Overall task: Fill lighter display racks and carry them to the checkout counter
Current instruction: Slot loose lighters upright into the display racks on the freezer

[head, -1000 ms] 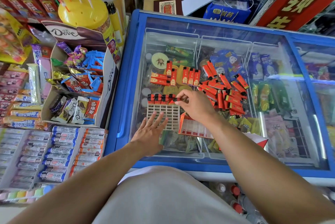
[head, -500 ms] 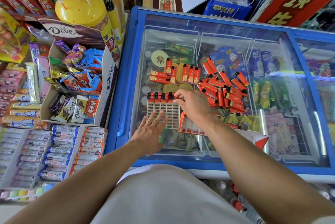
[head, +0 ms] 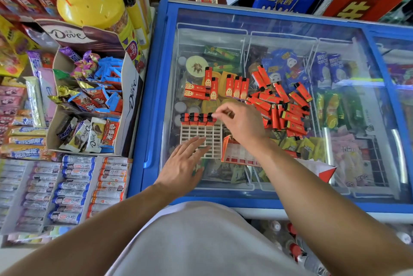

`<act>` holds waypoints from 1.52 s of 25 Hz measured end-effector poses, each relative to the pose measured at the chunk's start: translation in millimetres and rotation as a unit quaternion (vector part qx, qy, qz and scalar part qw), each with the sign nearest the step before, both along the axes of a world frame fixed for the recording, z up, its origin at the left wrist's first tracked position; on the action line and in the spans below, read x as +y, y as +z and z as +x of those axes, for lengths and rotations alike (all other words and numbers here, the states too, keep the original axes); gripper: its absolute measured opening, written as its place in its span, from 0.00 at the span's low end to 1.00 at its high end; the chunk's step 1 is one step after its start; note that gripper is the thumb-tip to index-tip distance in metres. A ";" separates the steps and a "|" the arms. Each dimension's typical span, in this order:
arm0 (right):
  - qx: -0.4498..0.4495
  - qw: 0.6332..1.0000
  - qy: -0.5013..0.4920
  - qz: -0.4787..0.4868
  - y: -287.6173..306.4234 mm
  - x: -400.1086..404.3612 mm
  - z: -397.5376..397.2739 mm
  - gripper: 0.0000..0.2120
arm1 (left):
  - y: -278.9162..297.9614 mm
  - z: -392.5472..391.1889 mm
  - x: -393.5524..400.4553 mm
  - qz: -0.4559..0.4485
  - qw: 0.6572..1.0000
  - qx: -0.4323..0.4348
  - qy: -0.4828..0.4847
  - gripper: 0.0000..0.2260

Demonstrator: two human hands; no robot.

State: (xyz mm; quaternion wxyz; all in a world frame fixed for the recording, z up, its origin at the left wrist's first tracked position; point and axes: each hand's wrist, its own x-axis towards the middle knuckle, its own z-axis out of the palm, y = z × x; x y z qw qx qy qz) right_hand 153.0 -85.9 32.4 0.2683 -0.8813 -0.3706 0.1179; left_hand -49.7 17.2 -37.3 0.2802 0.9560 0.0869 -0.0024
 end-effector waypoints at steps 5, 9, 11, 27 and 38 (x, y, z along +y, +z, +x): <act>0.048 0.990 -0.124 -0.051 -6.2 27.9 69.8 0.14 | 29.2 46.1 5.2 0.076 0.995 -0.056 0.010 0.38; 0.097 0.972 -0.121 -0.175 -21.6 59.4 105.0 0.17 | 29.6 71.9 11.9 0.201 0.975 0.088 -0.033 0.45; 0.092 0.964 -0.124 -0.216 -30.1 71.9 111.6 0.15 | 24.1 71.3 12.3 0.220 0.968 0.114 -0.043 0.46; 0.092 0.979 0.085 -0.159 -9.9 2.6 40.9 0.21 | 6.9 8.6 13.1 0.050 0.992 -0.078 0.090 0.31; 0.008 0.977 0.088 -0.196 -24.5 11.8 23.4 0.13 | -21.4 -18.4 10.4 0.036 0.988 0.148 0.014 0.41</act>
